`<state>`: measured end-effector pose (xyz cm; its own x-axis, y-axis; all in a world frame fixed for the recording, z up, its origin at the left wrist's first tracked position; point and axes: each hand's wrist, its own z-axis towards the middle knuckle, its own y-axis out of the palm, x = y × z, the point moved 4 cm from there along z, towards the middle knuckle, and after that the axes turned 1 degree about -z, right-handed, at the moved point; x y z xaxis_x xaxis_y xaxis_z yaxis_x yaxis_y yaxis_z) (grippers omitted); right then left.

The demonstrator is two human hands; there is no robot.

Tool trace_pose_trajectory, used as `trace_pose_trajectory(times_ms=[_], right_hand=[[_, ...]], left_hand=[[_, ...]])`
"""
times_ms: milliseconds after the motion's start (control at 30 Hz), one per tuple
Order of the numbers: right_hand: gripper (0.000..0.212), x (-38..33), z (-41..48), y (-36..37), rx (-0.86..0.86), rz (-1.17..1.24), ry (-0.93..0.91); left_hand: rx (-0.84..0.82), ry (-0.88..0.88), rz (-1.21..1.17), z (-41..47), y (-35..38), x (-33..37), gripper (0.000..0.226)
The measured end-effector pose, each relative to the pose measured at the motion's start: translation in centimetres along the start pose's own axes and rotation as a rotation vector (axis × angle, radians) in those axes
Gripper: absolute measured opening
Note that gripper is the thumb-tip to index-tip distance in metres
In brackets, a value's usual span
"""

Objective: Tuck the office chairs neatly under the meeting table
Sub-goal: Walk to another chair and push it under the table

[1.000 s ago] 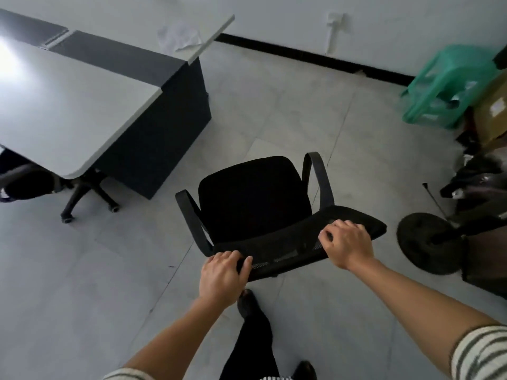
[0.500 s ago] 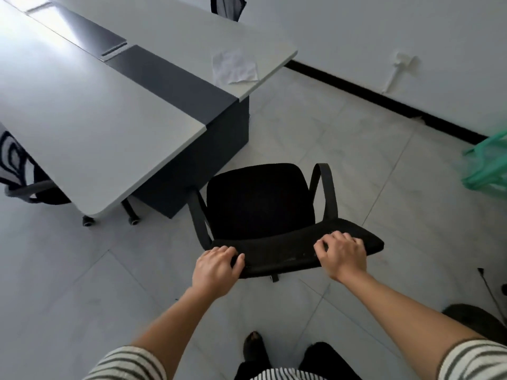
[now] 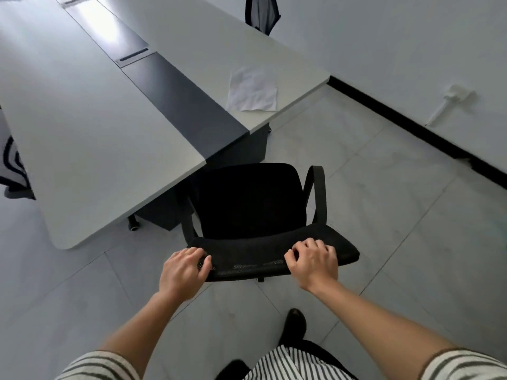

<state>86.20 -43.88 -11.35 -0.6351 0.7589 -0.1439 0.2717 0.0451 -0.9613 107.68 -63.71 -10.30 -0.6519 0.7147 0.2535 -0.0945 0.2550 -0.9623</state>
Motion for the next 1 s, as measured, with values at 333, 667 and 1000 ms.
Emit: trace_pose_trajectory(times_ms=[333, 667, 1000], right_hand=[[0.046, -0.3, 7.6, -1.6, -0.023, -0.029, -0.079], [0.046, -0.2, 12.6, -3.1, -0.132, -0.058, -0.221], [0.045, 4.3, 17.0, -5.0, -0.148, -0.088, -0.425]], left_hand=[[0.046, -0.077, -0.026, 5.7, -0.5, 0.1, 0.044], [0.045, -0.138, -0.079, 9.3, -0.9, 0.4, 0.038], [0.133, -0.352, -0.132, 8.5, 0.9, 6.9, 0.037]])
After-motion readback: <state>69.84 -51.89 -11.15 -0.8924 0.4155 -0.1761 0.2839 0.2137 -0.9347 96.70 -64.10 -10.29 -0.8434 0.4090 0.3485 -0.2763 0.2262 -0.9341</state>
